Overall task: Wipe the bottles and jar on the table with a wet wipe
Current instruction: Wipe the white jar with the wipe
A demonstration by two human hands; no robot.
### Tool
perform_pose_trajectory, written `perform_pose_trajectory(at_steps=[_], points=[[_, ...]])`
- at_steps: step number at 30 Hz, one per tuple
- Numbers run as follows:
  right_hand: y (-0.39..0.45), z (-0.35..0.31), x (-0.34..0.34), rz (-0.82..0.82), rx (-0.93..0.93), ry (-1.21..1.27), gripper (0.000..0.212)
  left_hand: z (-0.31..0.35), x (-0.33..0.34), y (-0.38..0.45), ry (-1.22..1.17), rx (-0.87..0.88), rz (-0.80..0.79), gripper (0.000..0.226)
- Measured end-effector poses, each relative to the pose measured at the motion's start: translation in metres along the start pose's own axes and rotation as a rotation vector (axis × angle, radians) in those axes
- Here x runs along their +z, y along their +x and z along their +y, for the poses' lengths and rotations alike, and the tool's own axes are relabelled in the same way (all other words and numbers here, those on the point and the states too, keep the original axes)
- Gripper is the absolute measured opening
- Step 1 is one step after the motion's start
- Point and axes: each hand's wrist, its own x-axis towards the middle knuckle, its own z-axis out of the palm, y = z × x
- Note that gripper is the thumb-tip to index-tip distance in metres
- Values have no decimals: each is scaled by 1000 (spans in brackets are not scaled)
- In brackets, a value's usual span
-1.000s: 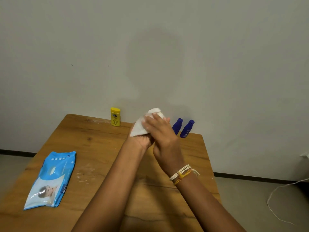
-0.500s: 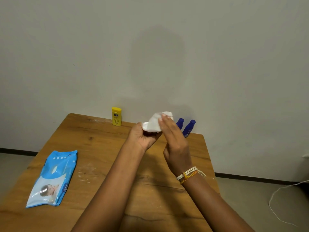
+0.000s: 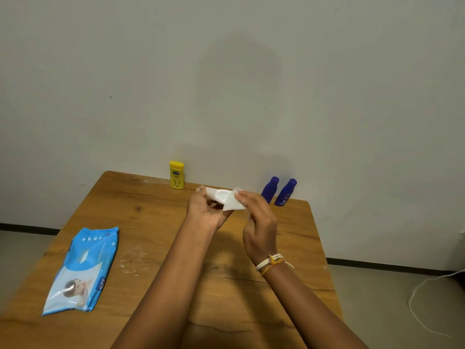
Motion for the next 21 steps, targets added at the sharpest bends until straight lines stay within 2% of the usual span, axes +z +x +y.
perform_pose_trajectory(at_steps=[2,3,5,7,9,11,13,16,18,21], points=[[13,-2,9,99,334,192,36,2,-3,-2,-92,11,-43,33],[24,-6,13,83,463,235,30,4,-4,-2,-70,29,-48,31],[43,-5,15,-103,626,274,18,6,-6,2,55,98,-45,25],[51,1,16,-342,633,245,14,6,-8,5,188,182,-36,31],[53,2,16,-449,570,157,19,5,-6,7,325,315,11,45],[54,5,18,-475,538,144,19,6,-5,7,395,418,60,51],[57,9,19,-494,566,189,16,10,-6,5,434,444,29,52],[65,19,22,-516,684,390,16,22,-14,5,486,472,-72,37],[70,22,29,-543,760,521,19,33,-22,7,622,531,-95,35],[73,28,54,-562,814,575,25,54,-33,18,821,600,-107,40]])
